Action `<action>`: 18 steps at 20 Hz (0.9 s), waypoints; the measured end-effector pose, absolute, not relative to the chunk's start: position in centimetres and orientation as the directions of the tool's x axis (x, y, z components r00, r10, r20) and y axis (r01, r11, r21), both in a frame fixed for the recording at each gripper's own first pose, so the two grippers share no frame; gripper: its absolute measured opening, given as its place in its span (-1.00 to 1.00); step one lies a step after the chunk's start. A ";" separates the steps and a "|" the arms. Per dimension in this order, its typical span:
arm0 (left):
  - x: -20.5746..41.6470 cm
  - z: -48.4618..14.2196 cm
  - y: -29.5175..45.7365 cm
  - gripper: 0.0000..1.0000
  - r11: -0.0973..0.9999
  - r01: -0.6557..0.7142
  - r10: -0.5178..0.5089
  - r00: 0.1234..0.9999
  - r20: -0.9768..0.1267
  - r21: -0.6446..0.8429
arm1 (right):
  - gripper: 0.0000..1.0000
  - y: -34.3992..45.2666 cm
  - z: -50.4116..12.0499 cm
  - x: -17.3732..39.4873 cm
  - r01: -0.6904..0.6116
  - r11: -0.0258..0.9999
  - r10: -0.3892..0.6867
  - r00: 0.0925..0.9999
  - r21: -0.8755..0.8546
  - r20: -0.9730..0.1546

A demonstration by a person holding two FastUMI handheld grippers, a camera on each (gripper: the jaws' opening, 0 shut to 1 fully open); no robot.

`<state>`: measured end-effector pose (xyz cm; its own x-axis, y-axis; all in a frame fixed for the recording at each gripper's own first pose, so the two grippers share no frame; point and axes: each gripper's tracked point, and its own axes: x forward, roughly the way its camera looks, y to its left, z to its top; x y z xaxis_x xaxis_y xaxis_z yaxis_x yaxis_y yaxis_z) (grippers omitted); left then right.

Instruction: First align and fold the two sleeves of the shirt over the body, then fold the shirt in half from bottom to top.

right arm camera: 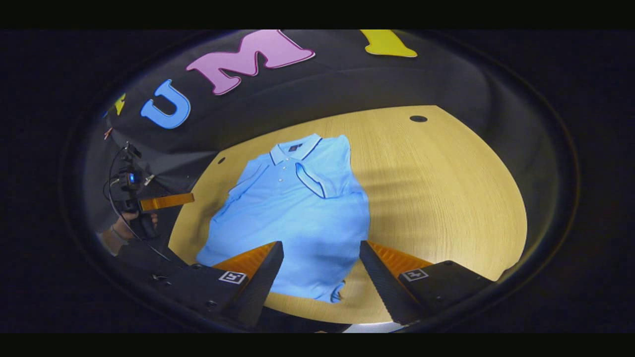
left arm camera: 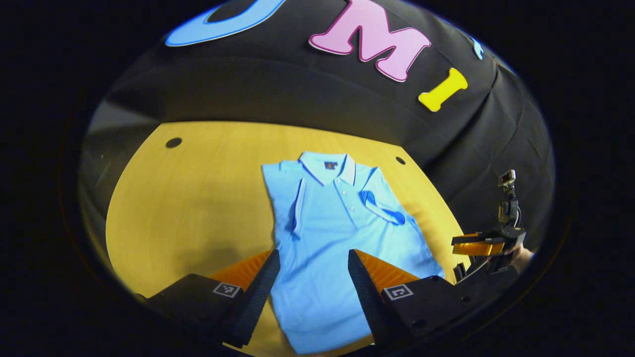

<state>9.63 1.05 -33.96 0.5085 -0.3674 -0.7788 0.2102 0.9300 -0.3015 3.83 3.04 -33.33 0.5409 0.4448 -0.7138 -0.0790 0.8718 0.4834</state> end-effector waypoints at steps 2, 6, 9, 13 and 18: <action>6.1 -35.1 2.4 0.79 0.936 0.163 -0.352 0.477 -0.806 -0.312 | 0.92 3.3 -34.2 2.3 -0.079 0.868 0.454 0.524 0.490 -0.721; 1.0 -36.9 4.4 0.79 0.936 0.066 -0.339 0.434 -0.835 -0.346 | 0.93 4.2 -36.2 -0.2 -0.029 0.845 0.475 0.499 0.534 -0.725; -2.0 -38.6 4.9 0.79 0.932 0.012 -0.338 0.400 -0.852 -0.363 | 0.93 4.5 -37.8 -1.5 -0.002 0.839 0.477 0.483 0.544 -0.735; -5.3 -40.4 4.0 0.79 0.905 -0.026 -0.390 0.342 -0.855 -0.424 | 0.94 4.3 -38.9 -2.5 0.036 0.833 0.469 0.483 0.553 -0.739; -6.2 -40.8 2.2 0.77 0.882 -0.019 -0.441 0.315 -0.840 -0.471 | 0.92 5.9 -39.2 -2.3 0.081 0.793 0.492 0.499 0.604 -0.713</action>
<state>-6.18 2.23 -40.80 0.3147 -0.4414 -0.8403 -0.0191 0.8822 -0.4705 -2.25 5.94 -39.22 0.4994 0.4923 -0.7129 0.0814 0.7926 0.6043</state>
